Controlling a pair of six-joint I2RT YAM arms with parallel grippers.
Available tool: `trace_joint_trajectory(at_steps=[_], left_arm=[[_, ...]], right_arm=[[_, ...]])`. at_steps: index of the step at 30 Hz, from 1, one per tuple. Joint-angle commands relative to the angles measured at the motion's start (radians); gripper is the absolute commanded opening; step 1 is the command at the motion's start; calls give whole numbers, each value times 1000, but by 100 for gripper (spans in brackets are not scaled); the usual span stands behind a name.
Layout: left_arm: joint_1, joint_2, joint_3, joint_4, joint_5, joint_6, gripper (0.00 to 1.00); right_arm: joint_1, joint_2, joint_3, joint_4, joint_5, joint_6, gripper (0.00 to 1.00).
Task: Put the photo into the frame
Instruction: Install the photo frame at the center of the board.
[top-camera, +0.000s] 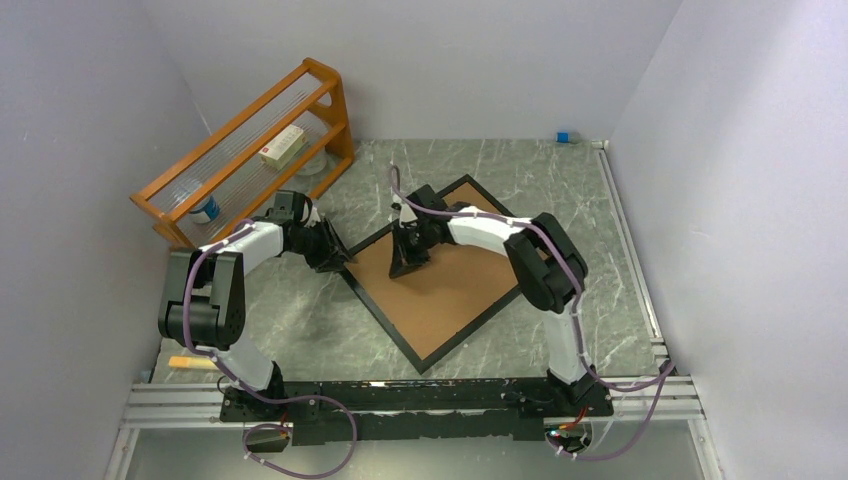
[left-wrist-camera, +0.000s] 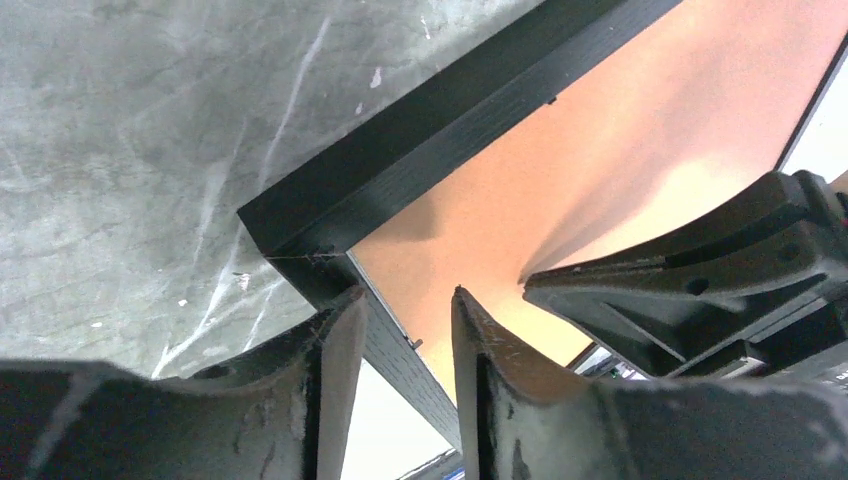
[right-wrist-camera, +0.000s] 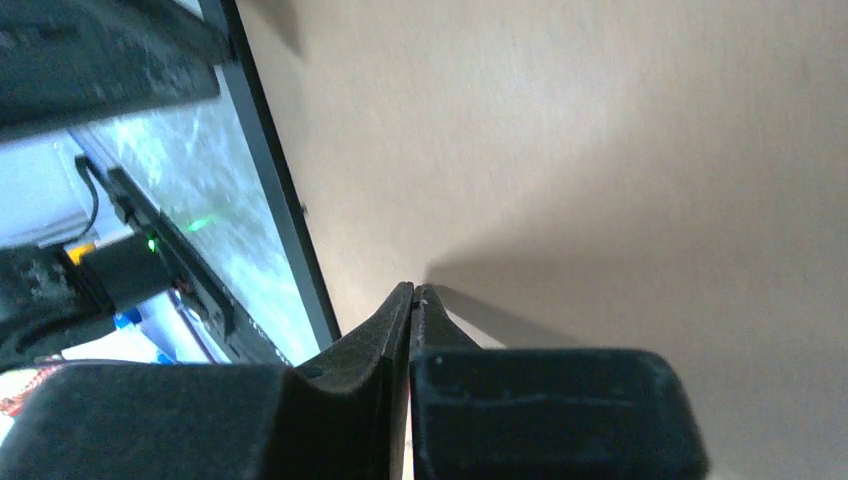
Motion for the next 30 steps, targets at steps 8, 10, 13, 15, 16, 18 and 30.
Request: trace_joint_trajectory(at_steps=[8, 10, 13, 15, 16, 18, 30], left_arm=[[-5, -2, -23, -46, -23, 48, 40], [-5, 9, -23, -58, -36, 48, 36], [-6, 22, -21, -78, -62, 55, 33], [-7, 27, -19, -88, -79, 58, 31], [-7, 30, -18, -91, -86, 61, 31], [-8, 34, -16, -98, -93, 65, 30], [-16, 54, -10, -104, -107, 70, 26]], right_arm=[[62, -177, -211, 109, -313, -59, 25], [74, -163, -217, 97, -339, -70, 16], [92, -135, -207, 53, -332, -98, 4], [98, -118, -199, 22, -316, -112, 1], [100, -112, -198, 10, -315, -116, 1], [101, -110, -198, -4, -319, -128, 1], [102, -41, -153, -157, -287, -215, 1]])
